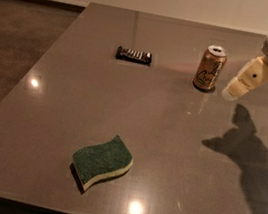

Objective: Pick orange can

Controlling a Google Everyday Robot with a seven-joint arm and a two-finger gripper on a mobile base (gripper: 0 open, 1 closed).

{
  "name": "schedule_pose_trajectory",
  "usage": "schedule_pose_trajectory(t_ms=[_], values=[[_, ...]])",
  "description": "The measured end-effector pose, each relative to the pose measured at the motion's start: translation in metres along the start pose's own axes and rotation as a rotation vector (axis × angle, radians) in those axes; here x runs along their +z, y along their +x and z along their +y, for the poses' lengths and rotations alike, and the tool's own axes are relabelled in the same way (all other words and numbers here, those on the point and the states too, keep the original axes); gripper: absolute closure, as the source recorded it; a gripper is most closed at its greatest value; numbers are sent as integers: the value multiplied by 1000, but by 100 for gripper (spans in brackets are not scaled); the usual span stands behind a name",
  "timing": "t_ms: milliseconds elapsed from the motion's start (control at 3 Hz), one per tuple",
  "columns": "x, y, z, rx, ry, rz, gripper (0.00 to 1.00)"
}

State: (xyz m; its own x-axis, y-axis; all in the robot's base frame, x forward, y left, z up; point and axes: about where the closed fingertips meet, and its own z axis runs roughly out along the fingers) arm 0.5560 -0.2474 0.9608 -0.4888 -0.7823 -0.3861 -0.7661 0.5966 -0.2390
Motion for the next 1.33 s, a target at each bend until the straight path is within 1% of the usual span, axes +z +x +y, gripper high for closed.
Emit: schedule_pose_trajectory(t_ms=[333,667,1000,1333], values=[[16,-12,-31,102,20,-68,0],[48,-31,-60,178,15,-132,0],[70,-42,-70,199,0,-159,0],[87,-52,-75,203,-17,-178,0]])
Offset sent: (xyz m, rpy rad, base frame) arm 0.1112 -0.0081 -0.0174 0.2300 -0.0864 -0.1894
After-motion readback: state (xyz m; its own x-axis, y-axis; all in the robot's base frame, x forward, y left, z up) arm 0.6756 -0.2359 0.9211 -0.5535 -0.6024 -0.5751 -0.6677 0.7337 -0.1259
